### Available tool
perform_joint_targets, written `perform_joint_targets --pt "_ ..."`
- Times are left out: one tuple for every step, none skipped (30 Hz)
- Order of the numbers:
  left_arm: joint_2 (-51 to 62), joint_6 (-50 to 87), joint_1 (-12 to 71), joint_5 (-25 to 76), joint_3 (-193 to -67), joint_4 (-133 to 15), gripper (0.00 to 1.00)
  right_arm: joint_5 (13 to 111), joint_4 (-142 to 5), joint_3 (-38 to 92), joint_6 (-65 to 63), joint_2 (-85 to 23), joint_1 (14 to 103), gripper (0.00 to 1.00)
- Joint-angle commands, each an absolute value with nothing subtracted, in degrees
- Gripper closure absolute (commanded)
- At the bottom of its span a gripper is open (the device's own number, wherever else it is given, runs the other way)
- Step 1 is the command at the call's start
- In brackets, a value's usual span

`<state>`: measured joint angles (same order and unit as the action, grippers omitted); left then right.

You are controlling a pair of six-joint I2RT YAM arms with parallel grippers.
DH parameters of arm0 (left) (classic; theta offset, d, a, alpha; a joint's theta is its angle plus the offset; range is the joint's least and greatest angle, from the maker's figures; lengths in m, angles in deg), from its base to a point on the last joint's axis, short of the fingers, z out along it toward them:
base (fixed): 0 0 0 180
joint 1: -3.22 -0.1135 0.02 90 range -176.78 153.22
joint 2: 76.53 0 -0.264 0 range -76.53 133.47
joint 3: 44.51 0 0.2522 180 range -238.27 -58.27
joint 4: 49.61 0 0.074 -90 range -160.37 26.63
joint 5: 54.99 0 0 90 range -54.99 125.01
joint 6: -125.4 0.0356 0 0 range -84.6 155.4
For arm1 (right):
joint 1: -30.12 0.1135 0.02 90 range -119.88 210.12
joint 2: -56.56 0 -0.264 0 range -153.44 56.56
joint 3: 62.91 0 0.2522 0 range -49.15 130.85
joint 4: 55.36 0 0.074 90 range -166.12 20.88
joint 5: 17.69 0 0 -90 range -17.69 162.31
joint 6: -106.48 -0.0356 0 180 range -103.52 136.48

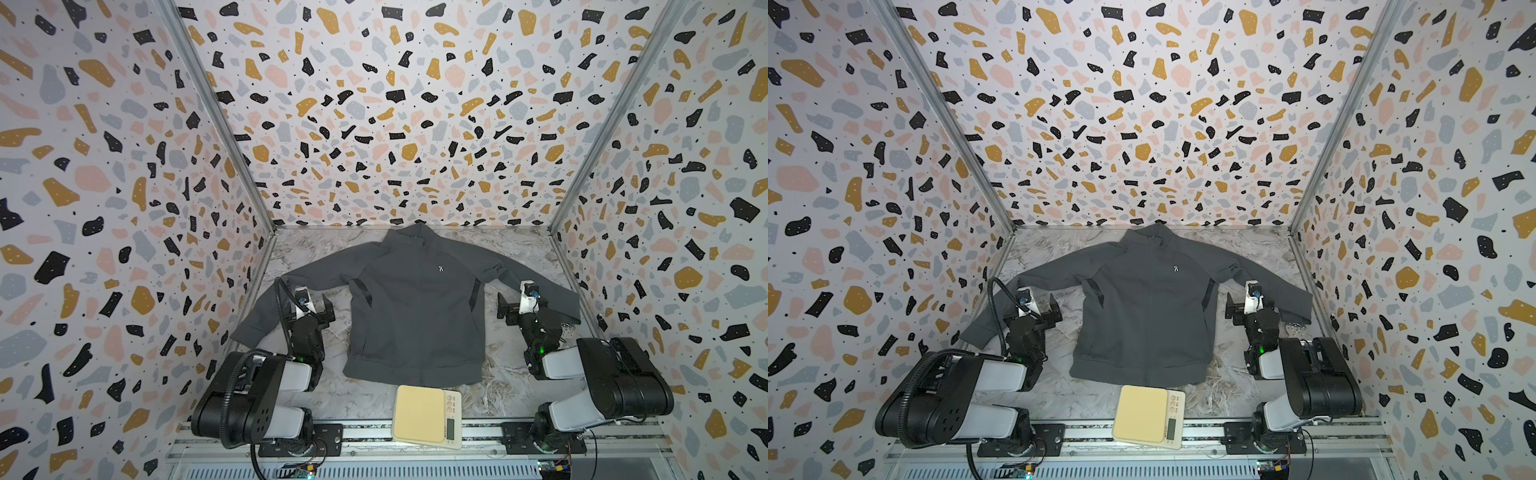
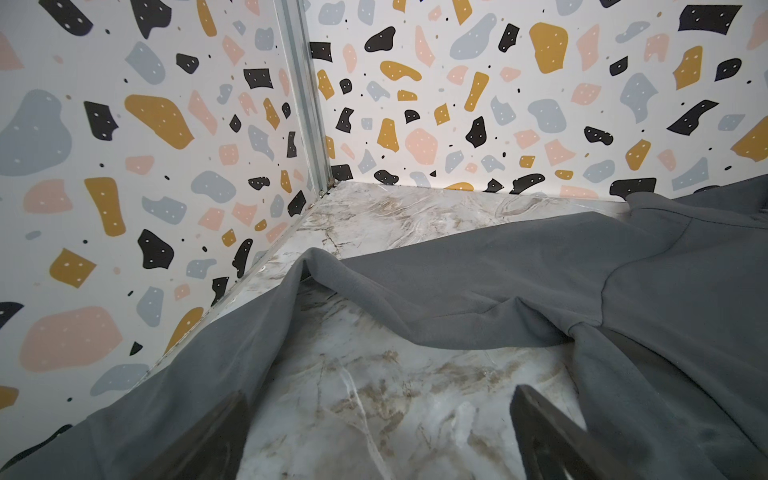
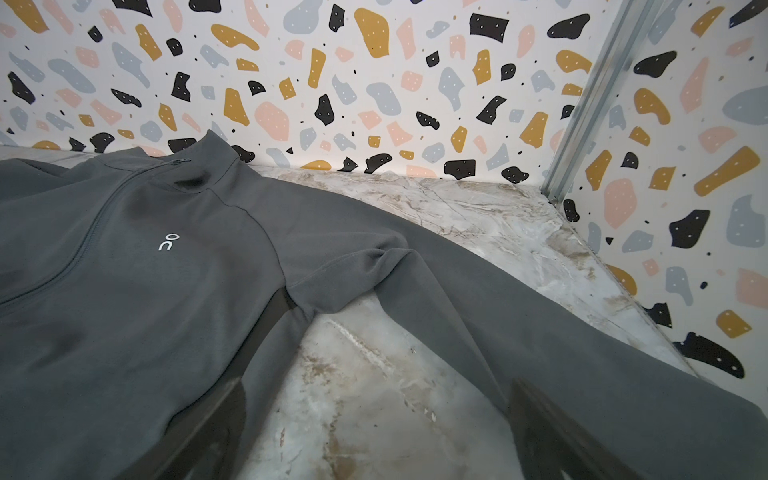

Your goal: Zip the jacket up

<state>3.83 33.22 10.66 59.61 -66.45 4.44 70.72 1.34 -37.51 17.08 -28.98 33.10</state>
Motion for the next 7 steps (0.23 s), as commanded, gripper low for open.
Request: perform_joint_targets --pt "3.5 33.2 10.5 60.6 -67.5 5.8 0.01 71.6 0.7 -36.6 17.4 -28.6 33.4 0.01" --pt "4.1 33.4 10.5 60.4 -67.3 6.6 0.0 71.6 0.7 -36.6 17.4 -28.6 33.4 0.01" --pt "4.5 33.5 10.5 60.2 -67.8 6.3 0.0 71.6 0.7 -36.6 17.4 -28.5 33.4 0.01" --pt "4.7 33.5 10.5 60.2 -68.0 6.3 0.0 71.6 0.7 -36.5 17.4 -28.6 33.4 0.01" --pt "4.3 33.6 10.5 60.1 -67.8 6.1 0.0 71.6 0.7 -36.6 17.4 -28.6 33.4 0.01" --pt "4.1 33.5 10.5 60.1 -67.7 6.0 0.0 71.6 0.7 -36.5 17.4 -28.6 33.4 0.01" --pt "4.0 33.5 10.5 60.1 -67.5 6.4 0.0 71.6 0.6 -36.5 17.4 -28.6 33.4 0.01"
